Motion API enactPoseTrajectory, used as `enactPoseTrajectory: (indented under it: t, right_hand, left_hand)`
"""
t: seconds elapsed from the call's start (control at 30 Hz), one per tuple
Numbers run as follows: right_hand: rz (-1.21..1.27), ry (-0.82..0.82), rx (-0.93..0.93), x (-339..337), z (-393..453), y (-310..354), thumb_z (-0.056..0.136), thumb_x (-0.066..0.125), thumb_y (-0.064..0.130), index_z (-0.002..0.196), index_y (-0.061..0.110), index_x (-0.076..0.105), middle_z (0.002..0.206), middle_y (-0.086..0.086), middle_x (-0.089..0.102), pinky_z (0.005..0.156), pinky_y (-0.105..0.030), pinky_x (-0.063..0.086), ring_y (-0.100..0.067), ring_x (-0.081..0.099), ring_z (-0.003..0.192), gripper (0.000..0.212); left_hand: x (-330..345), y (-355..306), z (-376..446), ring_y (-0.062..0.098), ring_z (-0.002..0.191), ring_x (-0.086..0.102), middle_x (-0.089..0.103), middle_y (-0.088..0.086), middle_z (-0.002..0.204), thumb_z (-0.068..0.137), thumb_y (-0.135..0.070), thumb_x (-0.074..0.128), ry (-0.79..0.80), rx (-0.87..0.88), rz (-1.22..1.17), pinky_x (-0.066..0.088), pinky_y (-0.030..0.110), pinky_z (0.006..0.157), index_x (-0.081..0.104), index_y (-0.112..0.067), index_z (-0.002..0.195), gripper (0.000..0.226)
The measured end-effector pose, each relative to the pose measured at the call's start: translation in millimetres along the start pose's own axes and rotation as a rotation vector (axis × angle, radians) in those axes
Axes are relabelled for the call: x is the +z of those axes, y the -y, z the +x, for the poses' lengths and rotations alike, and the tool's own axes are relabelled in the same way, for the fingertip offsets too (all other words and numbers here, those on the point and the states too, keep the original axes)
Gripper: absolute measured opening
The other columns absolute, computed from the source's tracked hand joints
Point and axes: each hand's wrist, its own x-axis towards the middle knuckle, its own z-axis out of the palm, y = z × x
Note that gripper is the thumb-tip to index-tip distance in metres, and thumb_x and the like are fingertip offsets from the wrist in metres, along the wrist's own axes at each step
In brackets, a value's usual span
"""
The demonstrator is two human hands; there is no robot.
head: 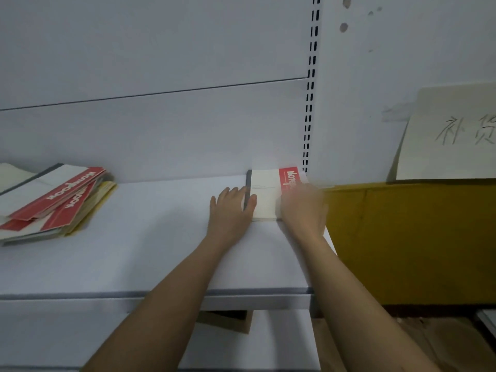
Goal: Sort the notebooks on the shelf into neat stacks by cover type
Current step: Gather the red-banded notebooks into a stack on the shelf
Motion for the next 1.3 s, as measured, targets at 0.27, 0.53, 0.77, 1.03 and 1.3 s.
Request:
enactPoseTrajectory:
  t: [0.27,0.53,0.77,1.03,1.3]
  right_hand:
    - [0.070,0.006,-0.263,-30.7,-41.2,47.3,0.097,0.046,0.032,0.132,0.015,0.054,0.135,-0.007,0.055,0.099,-0.042,0.040,-0.025,0.048,0.122,0.040]
    - [0.105,0.328,-0.467,-3.7,-101.8,212.4,0.096,0.042,0.045,0.136,0.027,0.050,0.137,0.005,0.051,0.103,-0.037,0.036,-0.016,0.048,0.123,0.044]
    - [0.096,0.438,-0.570,80.0,-173.8,364.0,0.095,0.044,0.049,0.137,0.025,0.049,0.137,-0.001,0.051,0.099,-0.042,0.043,-0.021,0.048,0.123,0.049]
    - [-0.157,0.465,-0.632,154.1,-183.1,458.6,0.086,0.048,0.067,0.144,0.022,0.039,0.150,-0.002,0.037,0.107,-0.043,0.033,-0.025,0.034,0.136,0.074]
    - [-0.271,0.483,-0.687,194.3,-180.4,454.6,0.088,0.032,0.073,0.139,0.021,0.041,0.143,0.001,0.043,0.108,-0.050,0.027,-0.027,0.034,0.135,0.073]
  left_hand:
    - [-84.5,52.8,-50.6,0.017,0.147,0.016,0.031,-0.006,0.156,0.100,-0.054,0.023,0.040,-0.043,0.104,0.005,0.046,0.120,0.034,-0.030,0.148,0.055]
    - [-236.2,186.7,-55.5,0.024,0.127,0.047,0.055,-0.002,0.139,0.093,-0.061,0.019,-0.008,-0.077,0.176,0.037,0.039,0.101,0.056,-0.032,0.130,0.060]
    - [-318.9,336.4,-85.6,0.026,0.125,0.048,0.054,0.001,0.139,0.095,-0.061,0.025,-0.073,-0.225,0.194,0.041,0.039,0.096,0.050,-0.033,0.137,0.057]
    - [-345.9,426.7,-80.1,0.022,0.134,0.041,0.047,-0.004,0.145,0.096,-0.059,0.027,-0.069,-0.242,0.048,0.035,0.041,0.105,0.046,-0.032,0.141,0.056]
    - [-331.4,448.6,-64.1,0.018,0.131,0.045,0.051,-0.004,0.142,0.096,-0.056,0.032,-0.044,-0.226,-0.172,0.035,0.039,0.108,0.050,-0.029,0.138,0.052]
